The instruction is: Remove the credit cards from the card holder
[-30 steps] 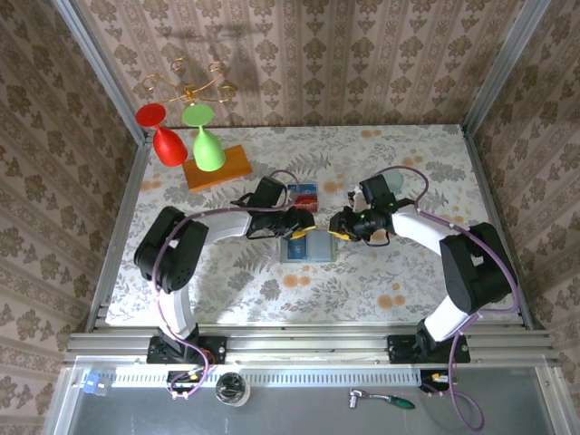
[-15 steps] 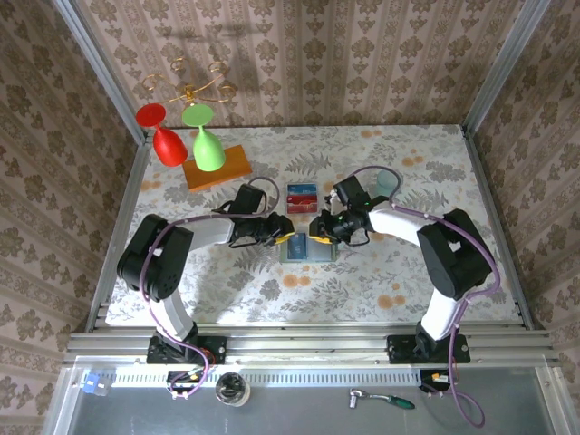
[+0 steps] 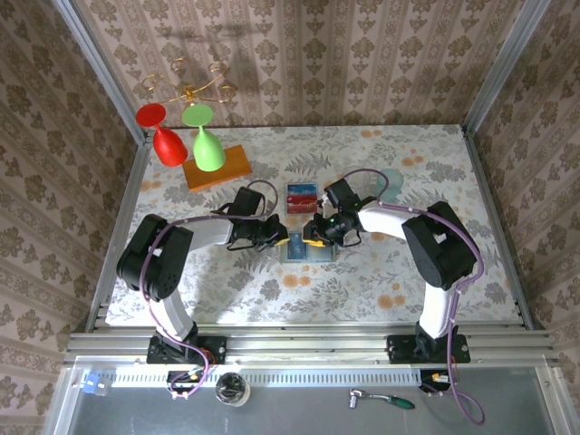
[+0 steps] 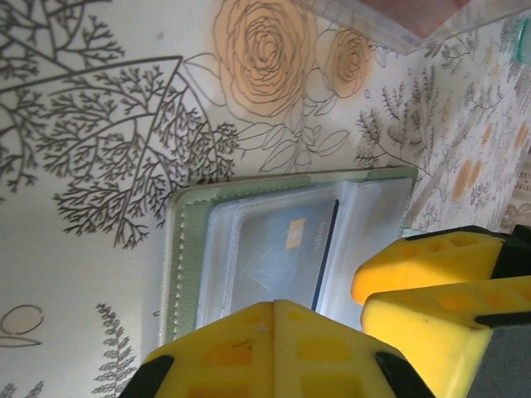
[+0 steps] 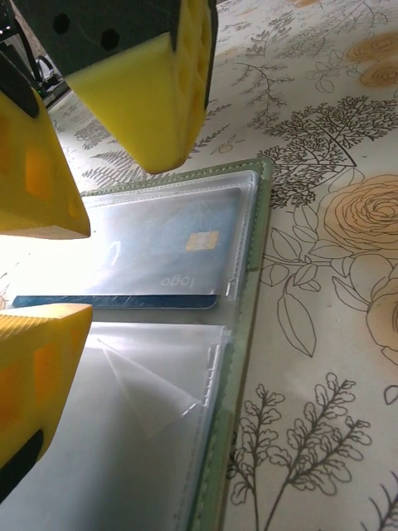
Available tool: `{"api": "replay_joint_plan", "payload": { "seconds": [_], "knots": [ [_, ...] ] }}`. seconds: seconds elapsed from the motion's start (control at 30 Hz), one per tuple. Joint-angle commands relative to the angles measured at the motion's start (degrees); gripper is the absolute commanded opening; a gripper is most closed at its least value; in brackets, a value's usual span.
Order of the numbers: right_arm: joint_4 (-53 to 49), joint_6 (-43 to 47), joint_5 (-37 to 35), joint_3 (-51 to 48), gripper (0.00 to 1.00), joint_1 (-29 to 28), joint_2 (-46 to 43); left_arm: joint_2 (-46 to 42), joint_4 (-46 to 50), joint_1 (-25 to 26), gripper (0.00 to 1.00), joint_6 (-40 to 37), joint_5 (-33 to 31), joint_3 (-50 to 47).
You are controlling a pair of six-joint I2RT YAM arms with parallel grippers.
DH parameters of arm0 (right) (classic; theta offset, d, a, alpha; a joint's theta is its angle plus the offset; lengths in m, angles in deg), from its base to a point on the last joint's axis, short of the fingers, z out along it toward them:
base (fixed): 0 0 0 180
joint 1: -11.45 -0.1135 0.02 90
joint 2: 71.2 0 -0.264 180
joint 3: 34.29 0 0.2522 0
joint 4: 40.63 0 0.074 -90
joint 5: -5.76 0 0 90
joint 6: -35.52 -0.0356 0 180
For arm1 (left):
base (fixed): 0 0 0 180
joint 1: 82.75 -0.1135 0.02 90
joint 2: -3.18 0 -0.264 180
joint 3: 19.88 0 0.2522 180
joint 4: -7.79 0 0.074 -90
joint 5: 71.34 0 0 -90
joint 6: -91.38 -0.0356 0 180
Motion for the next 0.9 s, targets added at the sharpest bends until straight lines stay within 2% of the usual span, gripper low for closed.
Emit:
{"api": "replay_joint_plan", "payload": {
  "seconds": [0.0,0.87],
  "knots": [
    [0.32,-0.95,1.04,2.05,0.29,-0.59,1.27,0.62,2.86,-0.40,0.00,-2.05,-0.84,-0.39],
    [-0.96,-0.54,2.44,4.67,0.26,-1.21,5.32,2.96,3.42,-0.84,0.00,-2.86,-0.06,-1.27]
  ]
}}
